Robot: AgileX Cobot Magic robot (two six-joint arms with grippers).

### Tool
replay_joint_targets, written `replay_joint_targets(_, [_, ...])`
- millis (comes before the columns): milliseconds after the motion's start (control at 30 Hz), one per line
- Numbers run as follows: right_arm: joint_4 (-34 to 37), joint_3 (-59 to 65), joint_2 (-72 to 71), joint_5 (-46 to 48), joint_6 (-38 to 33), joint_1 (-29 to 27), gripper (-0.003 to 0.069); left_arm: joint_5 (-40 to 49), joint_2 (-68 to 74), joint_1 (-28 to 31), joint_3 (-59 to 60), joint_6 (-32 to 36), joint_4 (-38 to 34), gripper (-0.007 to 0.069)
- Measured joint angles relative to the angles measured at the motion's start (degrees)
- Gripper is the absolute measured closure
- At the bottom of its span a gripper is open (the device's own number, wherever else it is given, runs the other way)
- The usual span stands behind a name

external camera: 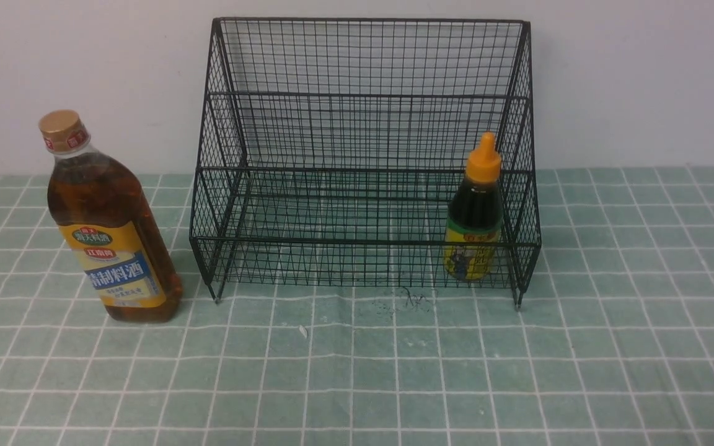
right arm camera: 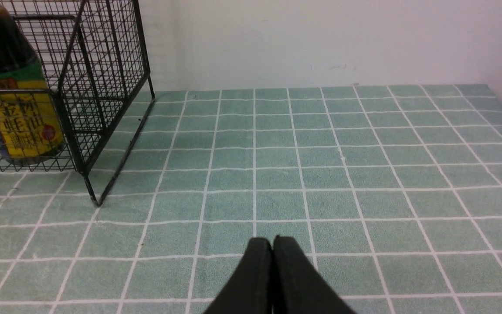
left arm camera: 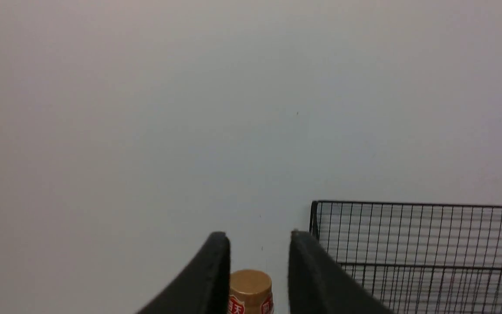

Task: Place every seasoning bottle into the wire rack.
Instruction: Use the left arm to grab the condiment bottle closest to it

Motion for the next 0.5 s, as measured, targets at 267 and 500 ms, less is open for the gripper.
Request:
replay_joint_targets(267, [0.00,0.00,0.00,0.00,0.00,0.00,0.0673,0.00,17.69,0.00,-9.31,-1.12,0.06,0.0125])
replay_joint_targets(500, [0.00,0.00,0.00,0.00,0.00,0.00,0.0673,-2.89,32.04,0.00,-15.83,-1.51,0.06,0.0050])
